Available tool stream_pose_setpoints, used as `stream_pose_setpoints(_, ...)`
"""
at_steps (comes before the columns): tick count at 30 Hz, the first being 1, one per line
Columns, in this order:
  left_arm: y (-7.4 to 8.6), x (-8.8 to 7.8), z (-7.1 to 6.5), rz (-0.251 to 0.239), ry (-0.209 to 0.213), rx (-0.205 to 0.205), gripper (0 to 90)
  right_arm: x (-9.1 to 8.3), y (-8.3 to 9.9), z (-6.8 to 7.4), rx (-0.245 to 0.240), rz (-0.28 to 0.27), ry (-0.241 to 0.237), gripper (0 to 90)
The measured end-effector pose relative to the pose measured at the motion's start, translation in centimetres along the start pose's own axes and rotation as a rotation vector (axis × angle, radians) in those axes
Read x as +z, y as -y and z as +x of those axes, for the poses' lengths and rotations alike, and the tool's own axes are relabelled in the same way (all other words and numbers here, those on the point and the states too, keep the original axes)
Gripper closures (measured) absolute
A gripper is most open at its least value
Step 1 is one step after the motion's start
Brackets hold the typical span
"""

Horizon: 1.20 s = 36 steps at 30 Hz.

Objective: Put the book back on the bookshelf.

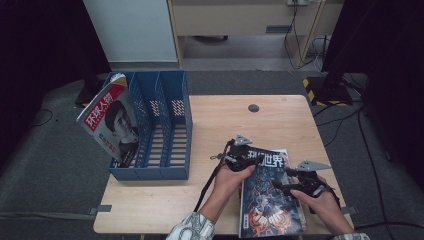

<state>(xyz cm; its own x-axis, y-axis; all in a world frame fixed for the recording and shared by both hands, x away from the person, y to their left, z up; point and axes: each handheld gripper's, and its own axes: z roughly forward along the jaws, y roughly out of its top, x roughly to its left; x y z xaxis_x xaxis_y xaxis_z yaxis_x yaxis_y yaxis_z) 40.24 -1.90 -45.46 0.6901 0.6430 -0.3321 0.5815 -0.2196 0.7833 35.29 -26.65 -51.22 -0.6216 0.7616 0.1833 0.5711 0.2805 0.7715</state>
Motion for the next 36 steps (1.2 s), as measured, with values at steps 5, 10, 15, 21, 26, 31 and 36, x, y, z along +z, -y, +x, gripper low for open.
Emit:
stream_pose_setpoints(5, -0.4, -0.3, -0.8, -0.017, 0.006, 0.024, 75.5, -0.1, -0.1, -0.5, 0.004, -0.023, -0.011, 12.9)
stream_pose_setpoints(10, -1.1, -0.7, -1.7, -0.028, 0.018, 0.084, 77.1, -0.3, -0.3, -0.9, 0.016, -0.037, -0.044, 8.7)
stream_pose_setpoints(15, -1.8, -1.4, -2.4, -0.047, 0.032, 0.155, 77.9, -0.5, -0.4, -1.3, 0.022, -0.059, -0.11, 7.6)
stream_pose_setpoints(21, -2.4, -2.0, -2.6, -0.06, 0.041, 0.178, 78.9, -0.2, -0.8, -1.5, 0.012, -0.075, -0.17, 9.3)
stream_pose_setpoints(26, -2.6, -2.1, -2.7, -0.062, 0.05, 0.184, 79.8, 0.4, -0.9, -1.6, 0.004, -0.056, -0.215, 9.2)
stream_pose_setpoints(31, -2.7, -2.1, -2.9, -0.066, 0.06, 0.188, 80.4, 0.6, -0.9, -1.6, -0.005, -0.035, -0.25, 9.8)
stream_pose_setpoints(36, -2.8, -2.2, -2.8, -0.067, 0.065, 0.191, 80.5, 0.4, -0.8, -1.6, -0.013, -0.038, -0.255, 13.0)
